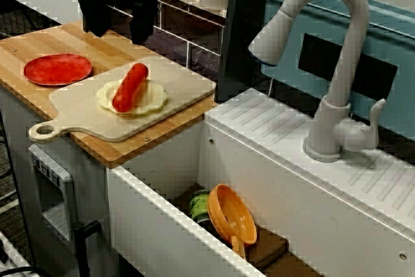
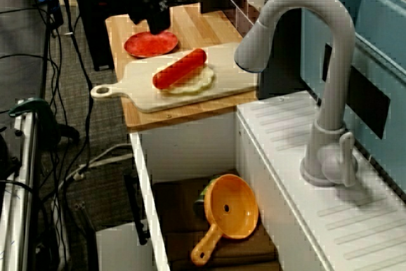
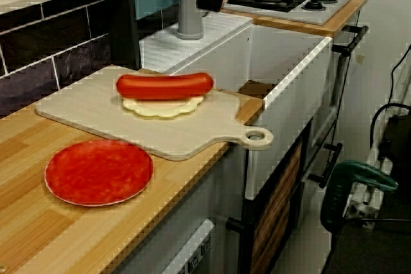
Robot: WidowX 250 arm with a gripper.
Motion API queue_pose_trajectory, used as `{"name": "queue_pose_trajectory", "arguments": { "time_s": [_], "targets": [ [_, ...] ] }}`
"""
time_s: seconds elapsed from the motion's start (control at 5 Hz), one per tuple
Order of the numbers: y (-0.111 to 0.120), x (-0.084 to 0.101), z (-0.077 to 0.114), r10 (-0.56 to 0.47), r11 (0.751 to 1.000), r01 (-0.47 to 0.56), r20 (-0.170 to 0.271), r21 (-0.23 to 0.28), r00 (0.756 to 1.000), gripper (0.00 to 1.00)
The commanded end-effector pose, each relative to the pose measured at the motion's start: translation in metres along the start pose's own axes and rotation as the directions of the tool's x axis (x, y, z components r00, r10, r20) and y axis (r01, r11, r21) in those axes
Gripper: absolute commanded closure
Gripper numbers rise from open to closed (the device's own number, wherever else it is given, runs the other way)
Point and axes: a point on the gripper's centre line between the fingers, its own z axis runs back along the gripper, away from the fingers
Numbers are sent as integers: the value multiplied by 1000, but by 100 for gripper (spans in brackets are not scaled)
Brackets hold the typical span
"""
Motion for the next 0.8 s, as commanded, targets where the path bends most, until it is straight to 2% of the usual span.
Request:
{"name": "queue_pose_trajectory", "arguments": {
  "time_s": [0.0,0.2,0.4,0.6],
  "targets": [
    [5,26,-30,61,998,-62,72,8,996,0],
    [11,25,-43,39,999,-40,89,17,995,0],
    [19,28,-46,39,999,-41,95,15,995,0],
    [27,35,-49,56,998,-59,122,21,991,0]
  ]
}}
